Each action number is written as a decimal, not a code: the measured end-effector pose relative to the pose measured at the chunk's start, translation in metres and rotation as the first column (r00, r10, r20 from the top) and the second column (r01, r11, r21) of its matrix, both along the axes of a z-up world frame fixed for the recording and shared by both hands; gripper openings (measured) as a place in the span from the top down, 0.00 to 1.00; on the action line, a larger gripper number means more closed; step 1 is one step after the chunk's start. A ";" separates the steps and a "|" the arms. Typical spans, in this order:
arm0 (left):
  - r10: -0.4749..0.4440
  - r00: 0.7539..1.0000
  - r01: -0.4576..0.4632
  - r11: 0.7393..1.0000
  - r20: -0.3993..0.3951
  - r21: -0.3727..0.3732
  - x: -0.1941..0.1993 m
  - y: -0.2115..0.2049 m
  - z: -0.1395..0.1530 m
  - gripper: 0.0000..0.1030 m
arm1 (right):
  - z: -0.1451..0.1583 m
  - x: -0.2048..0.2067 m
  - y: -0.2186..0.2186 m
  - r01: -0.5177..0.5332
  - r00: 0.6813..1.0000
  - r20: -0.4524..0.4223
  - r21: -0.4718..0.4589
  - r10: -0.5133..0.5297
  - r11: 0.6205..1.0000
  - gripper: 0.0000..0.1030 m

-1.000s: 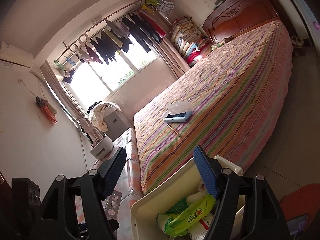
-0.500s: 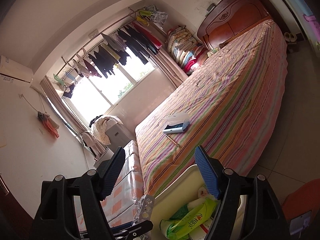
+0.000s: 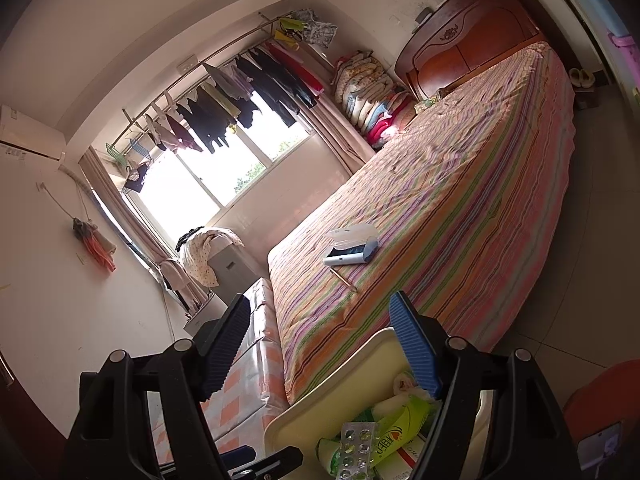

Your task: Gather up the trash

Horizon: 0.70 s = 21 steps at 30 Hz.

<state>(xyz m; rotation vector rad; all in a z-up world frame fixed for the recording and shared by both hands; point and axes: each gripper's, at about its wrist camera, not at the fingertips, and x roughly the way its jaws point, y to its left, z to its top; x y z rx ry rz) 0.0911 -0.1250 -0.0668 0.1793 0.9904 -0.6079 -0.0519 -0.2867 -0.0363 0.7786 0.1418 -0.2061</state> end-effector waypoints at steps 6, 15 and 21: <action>0.018 1.000 -0.018 1.000 0.024 0.010 -0.004 0.014 0.001 0.26 | 0.002 0.001 0.005 0.004 1.000 -0.021 -0.037 -0.005 0.999 0.32; 0.100 0.993 -0.101 0.995 0.068 0.013 -0.004 0.050 0.005 0.26 | 0.008 0.011 0.029 -0.008 0.996 -0.091 -0.150 -0.005 0.989 0.32; 0.223 0.966 -0.231 0.971 0.131 0.054 -0.011 0.097 0.012 0.26 | 0.009 0.008 0.064 -0.111 0.983 -0.172 -0.243 0.070 0.964 0.32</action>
